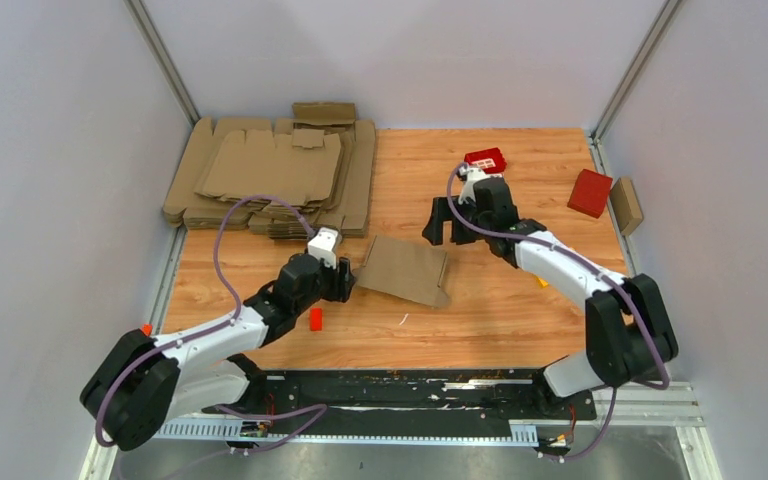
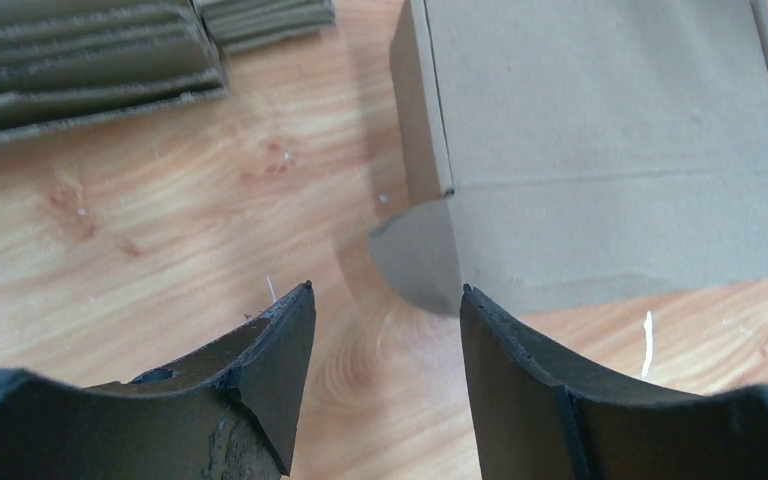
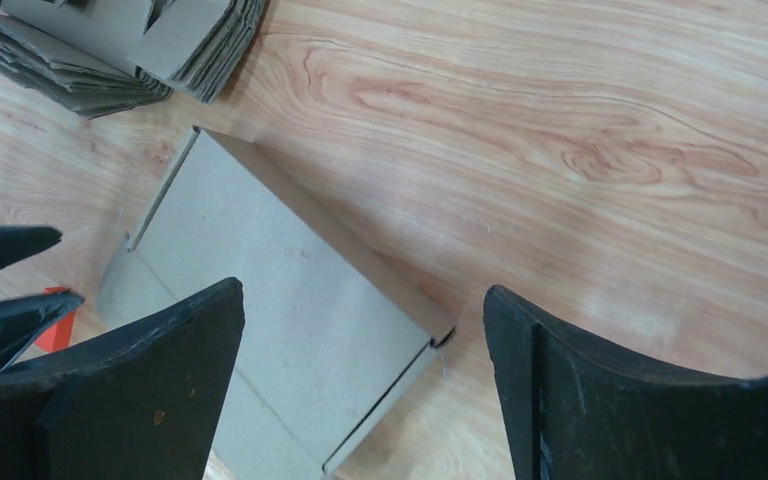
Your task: Fold the paper box
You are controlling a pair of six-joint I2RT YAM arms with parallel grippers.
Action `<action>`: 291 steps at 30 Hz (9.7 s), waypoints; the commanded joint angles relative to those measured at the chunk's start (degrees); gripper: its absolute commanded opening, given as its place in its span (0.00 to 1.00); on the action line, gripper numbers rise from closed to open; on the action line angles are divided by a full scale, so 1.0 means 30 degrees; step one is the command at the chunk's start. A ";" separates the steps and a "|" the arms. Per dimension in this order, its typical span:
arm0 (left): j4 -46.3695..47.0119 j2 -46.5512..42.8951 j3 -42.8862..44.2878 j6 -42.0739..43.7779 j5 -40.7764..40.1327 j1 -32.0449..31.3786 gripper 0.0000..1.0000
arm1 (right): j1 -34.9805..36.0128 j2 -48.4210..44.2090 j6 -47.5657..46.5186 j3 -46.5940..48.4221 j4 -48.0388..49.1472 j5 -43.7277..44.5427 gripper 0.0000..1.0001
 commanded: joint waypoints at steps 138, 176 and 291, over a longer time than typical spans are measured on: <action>0.4286 0.3298 0.4452 0.1711 0.5513 0.0383 0.62 | 0.7528 -0.1673 -0.1058 0.1900 -0.7532 0.4421 0.64; 0.1965 0.2672 0.4762 0.2071 0.5135 0.0361 0.42 | 0.9044 -0.0766 -0.1172 0.2836 -0.8158 0.4000 0.79; -0.0554 0.3853 0.6739 0.3800 0.7349 0.0586 0.18 | 0.9464 -0.0329 -0.2017 0.2622 -1.0489 0.6100 0.62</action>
